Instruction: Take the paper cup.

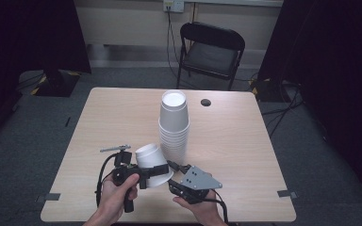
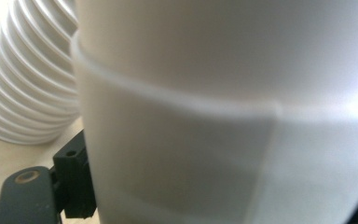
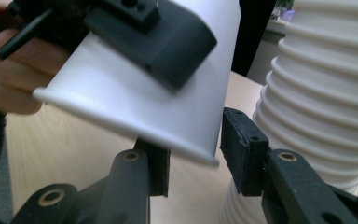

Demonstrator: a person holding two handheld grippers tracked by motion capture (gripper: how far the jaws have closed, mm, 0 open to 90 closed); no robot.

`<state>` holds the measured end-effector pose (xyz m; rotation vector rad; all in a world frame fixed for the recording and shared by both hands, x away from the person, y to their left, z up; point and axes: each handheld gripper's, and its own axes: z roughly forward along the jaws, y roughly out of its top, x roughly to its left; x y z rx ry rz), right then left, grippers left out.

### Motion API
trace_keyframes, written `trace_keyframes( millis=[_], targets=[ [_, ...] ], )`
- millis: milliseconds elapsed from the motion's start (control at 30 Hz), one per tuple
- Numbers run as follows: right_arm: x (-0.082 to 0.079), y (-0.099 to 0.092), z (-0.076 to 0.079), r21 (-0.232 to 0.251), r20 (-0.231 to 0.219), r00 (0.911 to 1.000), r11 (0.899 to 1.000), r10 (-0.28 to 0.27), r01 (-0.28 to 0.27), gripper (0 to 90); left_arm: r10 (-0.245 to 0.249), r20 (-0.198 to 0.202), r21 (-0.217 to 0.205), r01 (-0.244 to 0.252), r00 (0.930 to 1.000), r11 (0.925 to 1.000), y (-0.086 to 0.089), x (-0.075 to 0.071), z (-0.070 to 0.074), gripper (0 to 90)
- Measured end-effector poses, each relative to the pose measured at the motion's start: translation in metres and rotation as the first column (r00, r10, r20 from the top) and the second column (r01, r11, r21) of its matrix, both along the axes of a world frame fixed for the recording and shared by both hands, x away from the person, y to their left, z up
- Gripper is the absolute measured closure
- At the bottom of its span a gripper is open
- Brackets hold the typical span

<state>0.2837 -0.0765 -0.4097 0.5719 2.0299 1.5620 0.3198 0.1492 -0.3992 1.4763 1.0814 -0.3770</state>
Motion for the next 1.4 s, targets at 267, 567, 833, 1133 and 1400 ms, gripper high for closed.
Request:
trace_keyframes(
  millis=[267, 567, 833, 1133, 1400],
  targets=[
    [0.003, 0.004, -0.002, 0.03, 0.029, 0.9995, 0.999, -0.015, 0.014, 67.8, -0.017, -0.048, -0.047, 0.015, 0.9987, 0.9988, -0.001, 0.0, -0.002, 15.0],
    [0.003, 0.006, 0.0, 0.039, 0.055, 0.9977, 0.999, -0.04, 0.037, 80.1, -0.042, -0.077, -0.086, 0.035, 0.9962, 0.9957, 0.0, 0.001, -0.003, 14.8],
    [0.001, 0.006, 0.0, 0.024, 0.079, 0.9953, 0.998, -0.055, 0.054, 83.4, -0.048, -0.067, -0.108, 0.041, 0.9966, 0.9933, 0.0, 0.002, -0.005, 13.5],
    [0.001, 0.004, 0.003, 0.01, 0.092, 0.9948, 0.999, -0.043, 0.042, 84.3, -0.045, -0.069, -0.152, 0.034, 0.9966, 0.9878, 0.002, 0.004, -0.006, 13.9],
    [0.0, 0.004, 0.0, 0.003, 0.056, 0.9984, 1.0, -0.009, 0.009, 84.6, -0.005, -0.045, -0.186, -0.004, 0.999, 0.9826, 0.011, 0.007, -0.006, 15.7]
  ],
)
